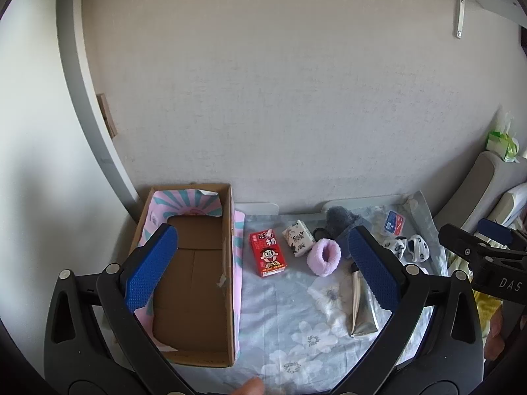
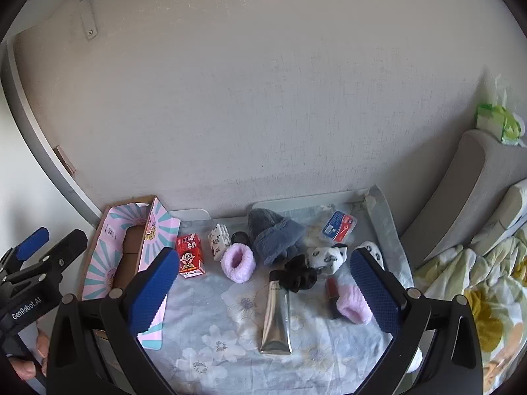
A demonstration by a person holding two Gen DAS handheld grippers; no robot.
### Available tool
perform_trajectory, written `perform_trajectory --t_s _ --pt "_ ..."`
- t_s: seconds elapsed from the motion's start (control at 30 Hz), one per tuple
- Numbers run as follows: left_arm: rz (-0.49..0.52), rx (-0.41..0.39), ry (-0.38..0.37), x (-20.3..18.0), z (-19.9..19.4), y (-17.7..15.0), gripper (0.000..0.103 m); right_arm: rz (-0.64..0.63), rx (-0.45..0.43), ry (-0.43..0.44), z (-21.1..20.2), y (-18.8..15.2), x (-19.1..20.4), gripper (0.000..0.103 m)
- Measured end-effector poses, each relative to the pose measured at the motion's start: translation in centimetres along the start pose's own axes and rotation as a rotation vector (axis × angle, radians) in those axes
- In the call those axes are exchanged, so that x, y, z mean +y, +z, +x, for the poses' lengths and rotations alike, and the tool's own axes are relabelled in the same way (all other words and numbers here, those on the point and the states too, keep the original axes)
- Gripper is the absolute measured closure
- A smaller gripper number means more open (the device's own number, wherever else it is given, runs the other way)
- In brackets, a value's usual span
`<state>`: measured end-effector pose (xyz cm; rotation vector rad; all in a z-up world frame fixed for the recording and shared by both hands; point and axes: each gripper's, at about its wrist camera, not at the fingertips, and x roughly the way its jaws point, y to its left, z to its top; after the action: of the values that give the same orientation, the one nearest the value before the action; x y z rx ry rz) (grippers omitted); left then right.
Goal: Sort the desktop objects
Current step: 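Move both tools toward the items on the cloth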
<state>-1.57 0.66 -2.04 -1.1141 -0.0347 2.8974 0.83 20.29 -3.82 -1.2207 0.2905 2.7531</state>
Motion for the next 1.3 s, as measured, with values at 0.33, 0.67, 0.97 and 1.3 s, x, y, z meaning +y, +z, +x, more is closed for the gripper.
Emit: perform_trajectory --t_s 0.33,0.67,0.97,1.3 --pt "0.006 -0.002 -0.045 0.3 0.3 0.1 0.0 -0.049 -0.013 -0.03 0.2 0.1 0.7 0.0" --pt "0.072 -0.031 -0.003 -1.6 -0.3 -0.2 0.0 -0.082 -0.056 -0.056 0.3 0.0 0.9 0.0" --pt "0.027 -0.023 -0.099 -1.3 -0.3 -0.1 0.0 -0.103 -0.042 -0.05 0.4 0.2 1.2 0.0" --pt "0.046 -0.01 -0.093 -1.8 0.0 -0.5 0.0 -0.096 -0.014 -0.065 0.9 0.1 0.6 0.0"
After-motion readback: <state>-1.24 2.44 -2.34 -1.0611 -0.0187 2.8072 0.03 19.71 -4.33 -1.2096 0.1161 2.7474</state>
